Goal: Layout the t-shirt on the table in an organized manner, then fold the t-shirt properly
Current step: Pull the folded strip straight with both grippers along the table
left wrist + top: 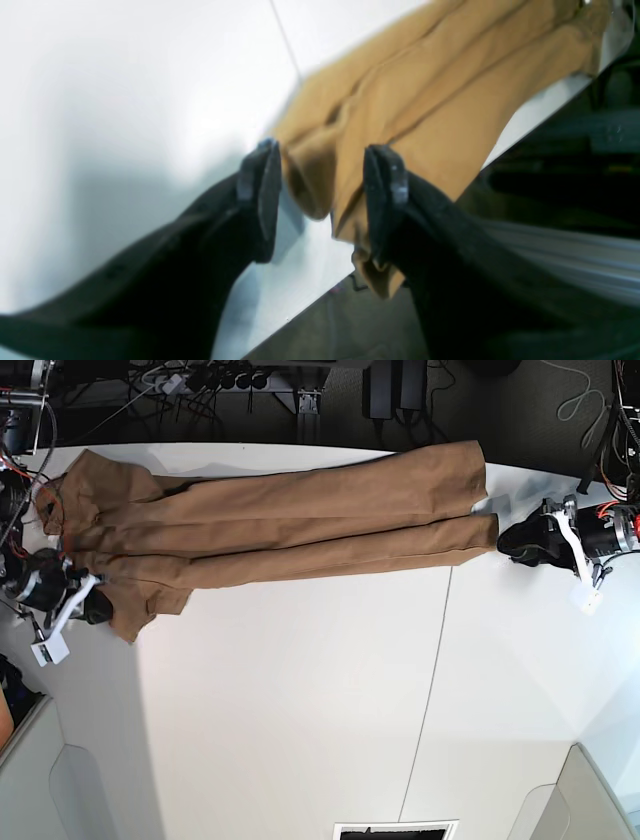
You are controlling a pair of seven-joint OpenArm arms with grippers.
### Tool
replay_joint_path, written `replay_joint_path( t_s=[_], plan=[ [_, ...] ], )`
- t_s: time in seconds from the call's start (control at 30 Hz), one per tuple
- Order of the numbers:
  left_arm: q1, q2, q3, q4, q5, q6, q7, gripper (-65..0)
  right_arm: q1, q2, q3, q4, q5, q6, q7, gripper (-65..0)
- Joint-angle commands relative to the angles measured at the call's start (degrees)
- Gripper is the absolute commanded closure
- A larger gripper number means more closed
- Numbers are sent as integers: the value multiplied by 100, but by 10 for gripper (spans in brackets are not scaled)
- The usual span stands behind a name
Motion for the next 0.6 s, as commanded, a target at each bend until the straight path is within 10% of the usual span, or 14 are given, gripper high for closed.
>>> replay_joint_path(
  t_s=[0.0,0.4,0.5,0.57],
  plan=[
    [63,-162,-127,136,-177,-49,-33,-297,-125,144,219,271,177,55,-9,0],
    [916,-192,-247,199,-337,-49,-42,-297,-2046,138,1377,1377,492,111,-208,-7],
    [1019,74,-533,199,-306,-49,-129,-317,-2144,109,1379,1377,492,111,-205,-262],
    [1032,323,-780,199,-297,-49,-149,-336,-2140,105,1379,1388,492,111,-105,-294]
  ],
)
